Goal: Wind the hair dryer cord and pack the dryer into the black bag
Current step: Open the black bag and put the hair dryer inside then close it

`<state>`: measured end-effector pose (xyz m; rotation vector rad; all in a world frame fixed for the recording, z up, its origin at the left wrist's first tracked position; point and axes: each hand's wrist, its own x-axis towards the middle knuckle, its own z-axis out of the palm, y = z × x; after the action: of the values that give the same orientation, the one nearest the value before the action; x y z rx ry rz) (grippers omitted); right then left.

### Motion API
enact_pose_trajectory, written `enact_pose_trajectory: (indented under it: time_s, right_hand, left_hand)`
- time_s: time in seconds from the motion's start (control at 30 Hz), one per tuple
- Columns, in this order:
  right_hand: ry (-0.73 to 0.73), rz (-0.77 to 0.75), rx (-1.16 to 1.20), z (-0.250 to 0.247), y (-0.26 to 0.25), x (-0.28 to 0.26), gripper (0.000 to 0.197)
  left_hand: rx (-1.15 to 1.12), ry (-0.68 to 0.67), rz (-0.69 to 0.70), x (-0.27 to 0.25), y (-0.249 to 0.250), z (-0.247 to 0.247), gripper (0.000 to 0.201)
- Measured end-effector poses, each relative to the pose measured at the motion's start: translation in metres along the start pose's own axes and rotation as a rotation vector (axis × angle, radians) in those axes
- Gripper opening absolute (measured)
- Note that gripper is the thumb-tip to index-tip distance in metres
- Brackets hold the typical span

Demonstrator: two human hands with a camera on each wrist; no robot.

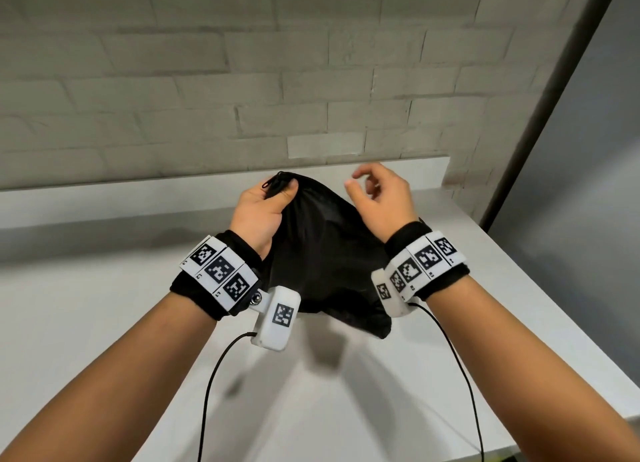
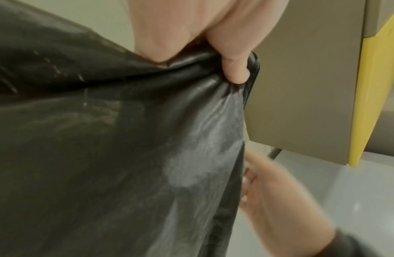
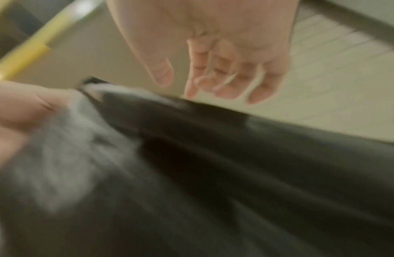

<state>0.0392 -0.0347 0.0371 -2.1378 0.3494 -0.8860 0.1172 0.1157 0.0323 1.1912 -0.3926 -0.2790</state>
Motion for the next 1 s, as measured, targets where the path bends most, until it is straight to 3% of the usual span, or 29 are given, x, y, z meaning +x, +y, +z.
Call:
enact_pose_trajectory:
  time_s: [0.07,0.2,0.3,0.47,0.6,0.7,0.83,1.0]
  right_hand:
    - [-0.052,-0.115,0.07,0.009,-0.025,-0.001,0.013]
    - [-0.181,-0.378,-0.067,0.023,-0.063,-0.007,0.028]
    - [-0.293,-0.442,-0.182,0.03,-0.075,-0.01,0.03]
    - [-0.379,-0.435,-0.374,0.031,-0.08,-0.008,0.026]
    - [-0.37,-0.458,-0.399,0.036,-0.082,-0.01,0.022]
    - [-0.343,-0.44,-0.422,0.038,-0.08,-0.012,0.021]
    - [-0.263,-0.358,-0.287,0.039,-0.074,-0.007,0.016]
    - [-0.059,-0.145,-0.01,0.037,-0.05,-0.004,0.018]
  left_hand:
    - [-0.002,-0.033,0.013,-0.001,-0.001,-0.002,0.014]
    - [-0.019,-0.106,0.013,-0.008,0.0,-0.006,0.023]
    - [0.042,-0.123,0.045,-0.013,0.001,-0.009,0.036]
    - [0.081,-0.124,0.041,-0.012,-0.001,-0.015,0.04]
    - [0.051,-0.133,0.032,-0.01,-0.004,-0.015,0.043]
    - [0.071,-0.152,0.051,-0.009,-0.009,-0.017,0.06]
    - [0.069,-0.19,0.067,-0.007,-0.013,-0.018,0.058]
    - [0.081,-0.21,0.11,-0.004,-0.013,-0.024,0.05]
